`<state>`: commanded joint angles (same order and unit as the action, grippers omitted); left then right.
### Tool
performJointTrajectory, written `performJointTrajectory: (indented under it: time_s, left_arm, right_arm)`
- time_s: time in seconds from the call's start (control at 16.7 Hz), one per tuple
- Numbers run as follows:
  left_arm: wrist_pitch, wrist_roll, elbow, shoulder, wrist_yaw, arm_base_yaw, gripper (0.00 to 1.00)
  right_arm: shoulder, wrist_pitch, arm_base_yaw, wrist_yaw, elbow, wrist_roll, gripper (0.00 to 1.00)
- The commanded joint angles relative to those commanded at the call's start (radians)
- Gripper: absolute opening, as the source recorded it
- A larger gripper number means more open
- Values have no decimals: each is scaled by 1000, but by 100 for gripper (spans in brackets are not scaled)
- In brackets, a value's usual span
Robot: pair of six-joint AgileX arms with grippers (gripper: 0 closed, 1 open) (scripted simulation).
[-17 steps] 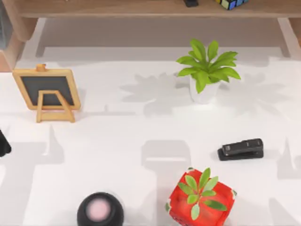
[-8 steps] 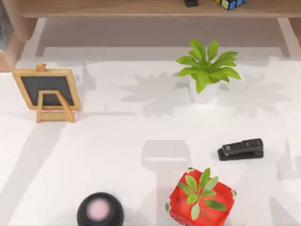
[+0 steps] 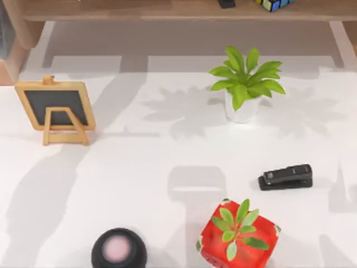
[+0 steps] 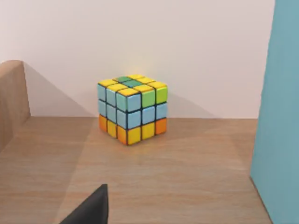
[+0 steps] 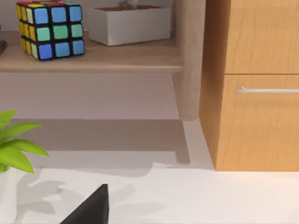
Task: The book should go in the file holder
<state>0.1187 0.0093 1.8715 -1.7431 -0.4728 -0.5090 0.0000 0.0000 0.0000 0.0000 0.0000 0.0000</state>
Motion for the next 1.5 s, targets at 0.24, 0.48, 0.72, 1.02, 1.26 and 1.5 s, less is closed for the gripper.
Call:
performJointTrajectory:
  time_s: [0.24,0.48,0.72,1.02,1.26,1.5]
  left_arm:
    - [18,1,266,-237,-63,-67,100]
    - [26,2,375,-337,-91,-96,100]
    - [26,2,376,-337,-91,-96,100]
    - [47,1,432,-372,-82,-87,100]
    - [87,0,533,-434,-70,-76,100]
    - [96,0,553,-446,-67,-74,100]
  right_arm:
    - [0,0,0,0,0,0,100]
    - [0,0,0,0,0,0,100]
    - [0,0,0,0,0,0,100]
    - [0,0,0,0,0,0,100]
    - [0,0,0,0,0,0,100]
    - [0,0,0,0,0,0,100]
